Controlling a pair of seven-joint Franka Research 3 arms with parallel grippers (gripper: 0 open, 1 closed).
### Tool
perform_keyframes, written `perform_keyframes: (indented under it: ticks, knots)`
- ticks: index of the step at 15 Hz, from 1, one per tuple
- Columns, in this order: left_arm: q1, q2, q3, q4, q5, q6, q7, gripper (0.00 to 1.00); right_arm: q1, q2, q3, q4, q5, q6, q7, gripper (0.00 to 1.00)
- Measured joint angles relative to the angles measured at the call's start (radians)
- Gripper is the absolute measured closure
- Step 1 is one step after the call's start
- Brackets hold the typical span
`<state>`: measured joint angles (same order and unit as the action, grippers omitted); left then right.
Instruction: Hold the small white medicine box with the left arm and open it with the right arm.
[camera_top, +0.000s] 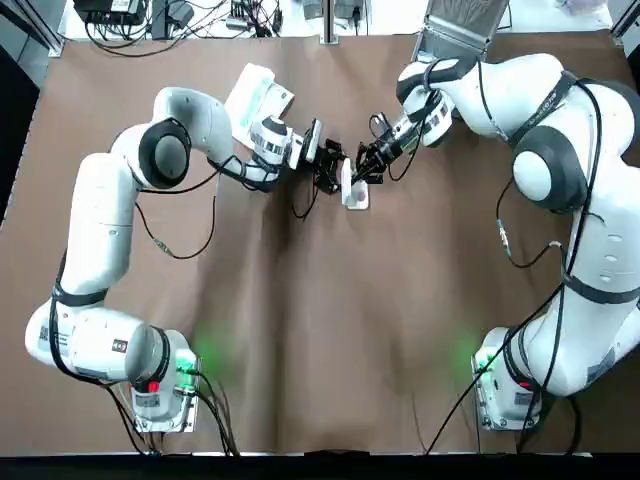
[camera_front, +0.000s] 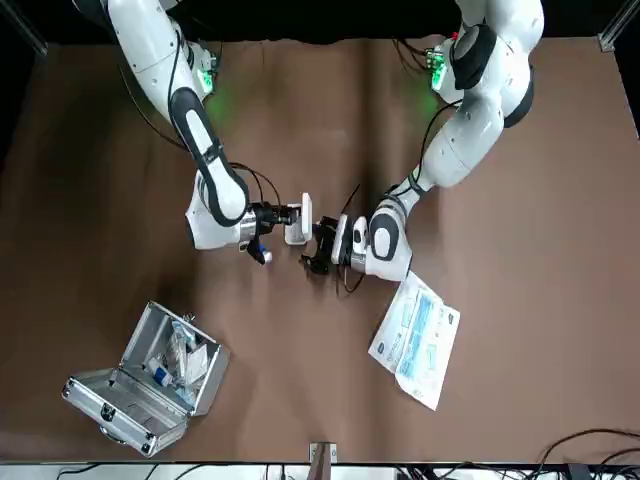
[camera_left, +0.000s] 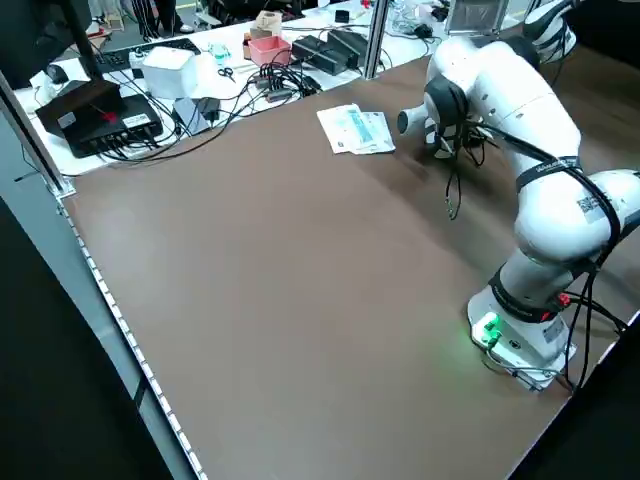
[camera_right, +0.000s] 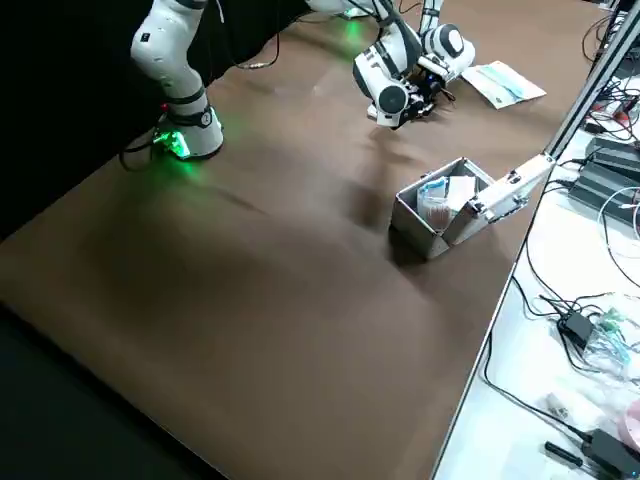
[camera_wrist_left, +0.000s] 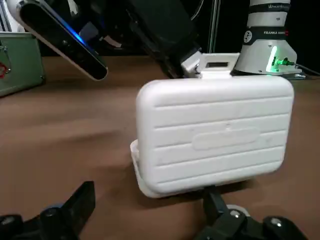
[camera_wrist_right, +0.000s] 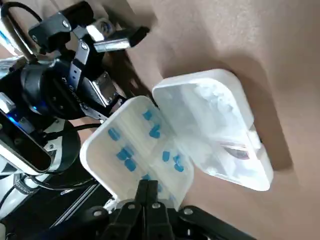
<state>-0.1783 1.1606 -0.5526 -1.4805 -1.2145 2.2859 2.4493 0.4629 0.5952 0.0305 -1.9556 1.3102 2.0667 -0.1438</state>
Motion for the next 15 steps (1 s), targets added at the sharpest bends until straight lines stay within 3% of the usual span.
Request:
perform_keyframes:
  ticks: [15]
  knots:
    - [0.130,-0.041,-0.001,-0.030,0.046,-0.095,-0.036,0.01,0.052,0.000,0.000,0.016,0.048,0.040,0.018,0.99]
